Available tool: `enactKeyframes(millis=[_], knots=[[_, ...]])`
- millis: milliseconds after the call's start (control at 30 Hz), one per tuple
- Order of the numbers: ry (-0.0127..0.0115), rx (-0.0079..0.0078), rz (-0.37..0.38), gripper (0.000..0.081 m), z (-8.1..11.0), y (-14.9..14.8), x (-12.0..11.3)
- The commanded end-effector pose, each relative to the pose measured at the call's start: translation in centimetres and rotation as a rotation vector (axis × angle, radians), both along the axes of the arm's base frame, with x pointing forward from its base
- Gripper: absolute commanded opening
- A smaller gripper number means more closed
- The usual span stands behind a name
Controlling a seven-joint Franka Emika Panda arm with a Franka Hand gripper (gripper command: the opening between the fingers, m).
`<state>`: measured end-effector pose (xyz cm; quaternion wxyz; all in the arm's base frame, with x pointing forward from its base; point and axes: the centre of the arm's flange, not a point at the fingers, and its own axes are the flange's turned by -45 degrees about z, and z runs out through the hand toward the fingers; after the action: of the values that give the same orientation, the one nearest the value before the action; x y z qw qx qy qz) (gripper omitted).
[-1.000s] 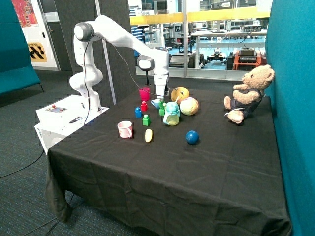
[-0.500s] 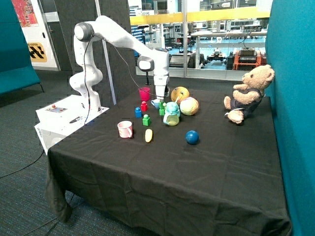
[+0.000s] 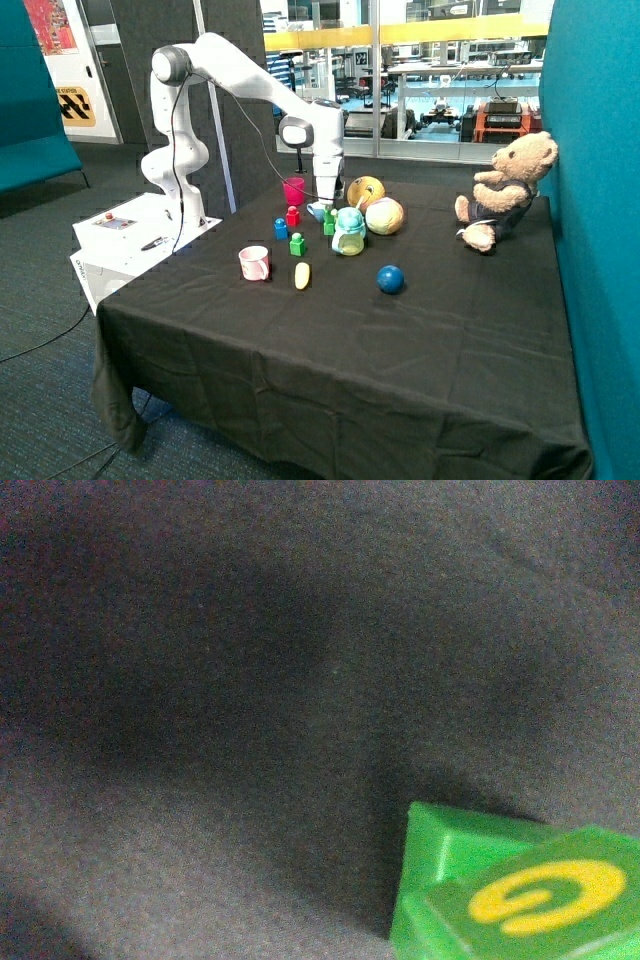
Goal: Stack green blocks
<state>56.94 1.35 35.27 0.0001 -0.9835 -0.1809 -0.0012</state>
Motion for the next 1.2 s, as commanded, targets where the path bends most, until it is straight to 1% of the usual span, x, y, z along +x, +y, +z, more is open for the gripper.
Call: enactKeyframes(millis=[0,133,200,233,267,300,367,400,467,533,600,633,733,833,867,933,967,1000,1033,1067,1167], knots=[[0.0024,-0.0006,0.000,0.0000,-0.4,0.3,0.3],[0.0024,-0.0006,0.003,0.0000,-0.4,0.4,0.4],[0.0024,-0.0006,0.004,0.0047,-0.4,0.5,0.4],[0.0024,-0.0006,0.006,0.0170,-0.3,0.6,0.4],[0.0024,-0.0006,0.007,0.0274,-0.3,0.7,0.3],[0.0024,-0.0006,0.007,0.0347,-0.3,0.8,0.3],[0.0024,-0.0006,0.009,0.0433,-0.2,0.9,0.3],[0.0024,-0.0006,0.010,0.0428,-0.2,0.9,0.2],[0.0024,-0.0006,0.011,0.0473,-0.2,1.0,0.2],[0.0024,-0.0006,0.014,0.0550,-0.1,1.2,0.1],[0.0024,-0.0007,0.016,0.0593,-0.1,1.3,0.0],[0.0024,-0.0007,0.017,0.0580,0.0,1.3,0.0],[0.0024,-0.0007,0.018,0.0637,0.0,1.4,-0.1],[0.0024,-0.0007,0.021,0.0654,0.1,1.5,-0.2],[0.0024,-0.0007,0.021,0.0682,0.1,1.5,-0.2],[0.0024,-0.0007,0.022,0.0705,0.1,1.5,-0.3],[0.0024,-0.0007,0.022,0.0708,0.1,1.5,-0.3],[0.0024,-0.0007,0.023,0.0671,0.1,1.5,-0.3],[0.0024,-0.0007,0.023,0.0654,0.1,1.5,-0.4],[0.0024,-0.0007,0.024,0.0695,0.1,1.5,-0.4],[0.0024,-0.0007,0.022,0.0747,0.2,1.5,-0.4]])
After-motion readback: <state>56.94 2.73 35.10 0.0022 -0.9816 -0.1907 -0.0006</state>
